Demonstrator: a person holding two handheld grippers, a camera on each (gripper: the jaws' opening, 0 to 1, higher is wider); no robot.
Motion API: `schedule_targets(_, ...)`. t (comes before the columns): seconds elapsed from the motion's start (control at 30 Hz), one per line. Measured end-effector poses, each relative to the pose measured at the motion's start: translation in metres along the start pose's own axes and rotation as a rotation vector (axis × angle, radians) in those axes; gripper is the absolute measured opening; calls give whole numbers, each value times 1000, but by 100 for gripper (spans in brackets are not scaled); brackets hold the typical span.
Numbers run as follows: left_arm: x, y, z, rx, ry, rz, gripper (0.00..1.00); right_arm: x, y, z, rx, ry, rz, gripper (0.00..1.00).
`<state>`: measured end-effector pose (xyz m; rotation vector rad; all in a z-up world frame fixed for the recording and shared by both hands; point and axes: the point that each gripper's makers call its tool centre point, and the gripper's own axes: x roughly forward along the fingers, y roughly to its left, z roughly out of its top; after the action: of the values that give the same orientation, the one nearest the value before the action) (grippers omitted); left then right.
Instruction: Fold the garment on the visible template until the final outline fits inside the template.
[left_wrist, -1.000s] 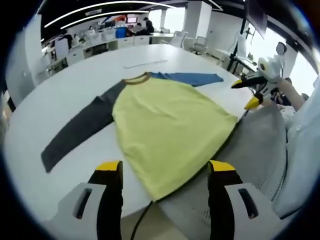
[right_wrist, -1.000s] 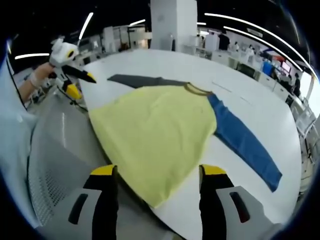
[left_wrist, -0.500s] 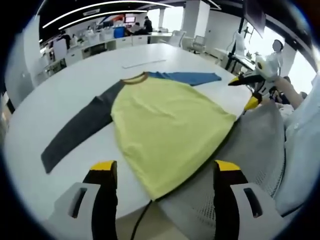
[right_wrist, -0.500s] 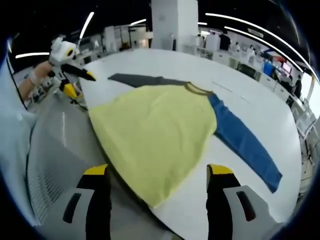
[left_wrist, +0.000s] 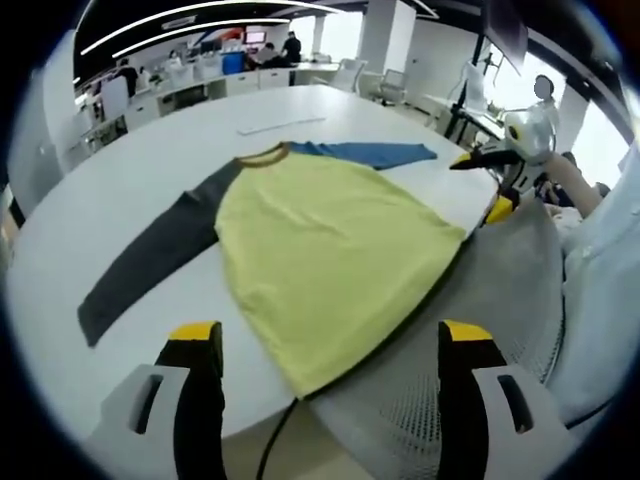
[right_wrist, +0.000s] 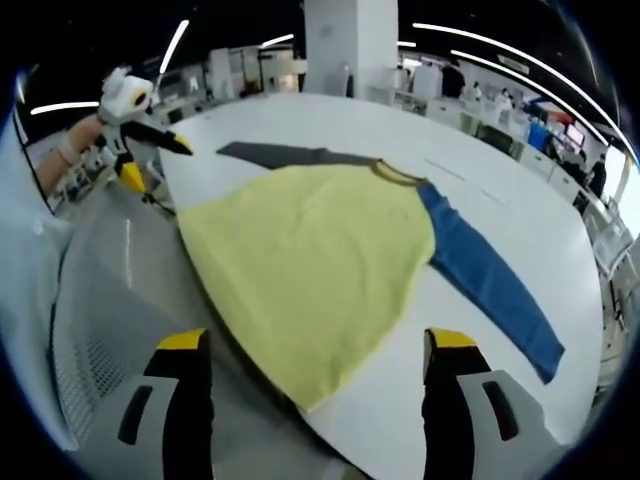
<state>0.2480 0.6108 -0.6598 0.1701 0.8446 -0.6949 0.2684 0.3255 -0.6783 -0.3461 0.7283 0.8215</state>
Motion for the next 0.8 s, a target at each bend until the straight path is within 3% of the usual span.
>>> schedule_targets(0.27,-2,1,4,18,-25,7,96,1,2,2,-6,2,5,87)
schedule_targets(0.8,0,-3,4,13,-27,-16,100,1,3,1,-5,8,15,94)
